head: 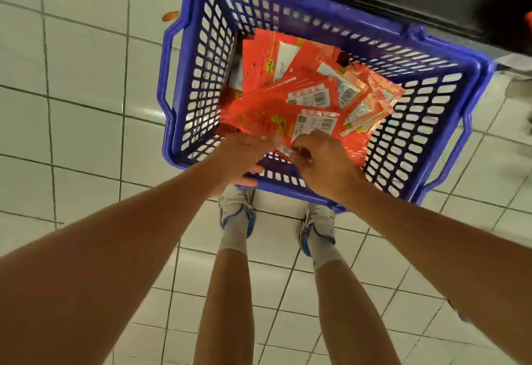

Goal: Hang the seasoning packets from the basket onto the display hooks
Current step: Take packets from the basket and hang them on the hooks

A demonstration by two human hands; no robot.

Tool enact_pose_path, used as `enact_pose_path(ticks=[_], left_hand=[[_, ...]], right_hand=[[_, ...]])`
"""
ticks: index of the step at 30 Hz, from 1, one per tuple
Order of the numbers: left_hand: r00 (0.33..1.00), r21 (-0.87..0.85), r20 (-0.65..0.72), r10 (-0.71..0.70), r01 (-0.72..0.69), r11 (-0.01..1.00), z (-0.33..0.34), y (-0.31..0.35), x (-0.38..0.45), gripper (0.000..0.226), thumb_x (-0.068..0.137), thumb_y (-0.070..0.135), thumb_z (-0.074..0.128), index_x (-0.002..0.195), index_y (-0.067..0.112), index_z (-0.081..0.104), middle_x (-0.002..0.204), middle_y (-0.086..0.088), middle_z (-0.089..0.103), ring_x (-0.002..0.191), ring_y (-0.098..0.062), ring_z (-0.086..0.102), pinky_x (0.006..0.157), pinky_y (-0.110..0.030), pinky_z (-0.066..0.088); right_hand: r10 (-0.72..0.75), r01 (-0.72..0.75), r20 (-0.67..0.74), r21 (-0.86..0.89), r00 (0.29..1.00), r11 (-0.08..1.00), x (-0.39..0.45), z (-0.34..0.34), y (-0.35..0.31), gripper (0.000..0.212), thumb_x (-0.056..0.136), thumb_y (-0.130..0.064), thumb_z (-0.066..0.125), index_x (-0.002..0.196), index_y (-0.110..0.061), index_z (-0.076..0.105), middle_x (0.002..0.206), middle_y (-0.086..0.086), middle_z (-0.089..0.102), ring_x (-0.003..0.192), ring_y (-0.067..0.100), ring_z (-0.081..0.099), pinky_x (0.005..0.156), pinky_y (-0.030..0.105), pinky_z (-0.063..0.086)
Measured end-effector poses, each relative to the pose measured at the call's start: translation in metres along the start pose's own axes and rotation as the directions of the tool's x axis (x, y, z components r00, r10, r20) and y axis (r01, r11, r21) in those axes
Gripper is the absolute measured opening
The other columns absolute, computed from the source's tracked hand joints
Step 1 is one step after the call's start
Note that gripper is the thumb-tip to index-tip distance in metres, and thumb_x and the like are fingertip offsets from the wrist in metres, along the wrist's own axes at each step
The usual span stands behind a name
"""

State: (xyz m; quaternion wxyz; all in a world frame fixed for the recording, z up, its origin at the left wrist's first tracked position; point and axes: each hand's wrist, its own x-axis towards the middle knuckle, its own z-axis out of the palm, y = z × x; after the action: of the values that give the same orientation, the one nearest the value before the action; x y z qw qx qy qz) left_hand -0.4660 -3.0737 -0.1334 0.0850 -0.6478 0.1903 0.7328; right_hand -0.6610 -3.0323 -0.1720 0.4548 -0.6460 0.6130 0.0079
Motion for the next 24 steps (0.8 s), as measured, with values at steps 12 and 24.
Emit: enact_pose_path(ticks=[12,24], left_hand=[[0.951,-0.320,-0.299,-0.074,-0.027,0.947,-0.006,-0.013,0.024,0.020,0.094,0.011,0.055,0.107,0.020,0.067,0.103,-0.013,0.077,0.088,-0.028,0.077,0.076,-0.044,0.064],[0.986,-0.408,-0.118,0.119,-0.157,0.899,0.021,0.008,-0.037,0.032,0.104,0.012,0.046,0.133,0.008,0.058,0.124,-0.018,0.069,0.111,-0.034,0.069,0.099,-0.056,0.053]], right_hand=[[0.467,-0.417,0.026,-0.408,0.884,0.812,0.066,-0.010,0.062,0.072,0.088,-0.031,0.066,0.150,-0.013,0.034,0.149,0.016,0.042,0.139,0.037,0.040,0.111,0.056,0.037],[-0.041,0.033,-0.197,-0.045,0.980,0.998,-0.047,-0.025,-0.021,0.021,0.091,-0.016,0.064,0.112,-0.014,0.067,0.093,0.010,0.065,0.078,0.029,0.063,0.058,0.033,0.050]])
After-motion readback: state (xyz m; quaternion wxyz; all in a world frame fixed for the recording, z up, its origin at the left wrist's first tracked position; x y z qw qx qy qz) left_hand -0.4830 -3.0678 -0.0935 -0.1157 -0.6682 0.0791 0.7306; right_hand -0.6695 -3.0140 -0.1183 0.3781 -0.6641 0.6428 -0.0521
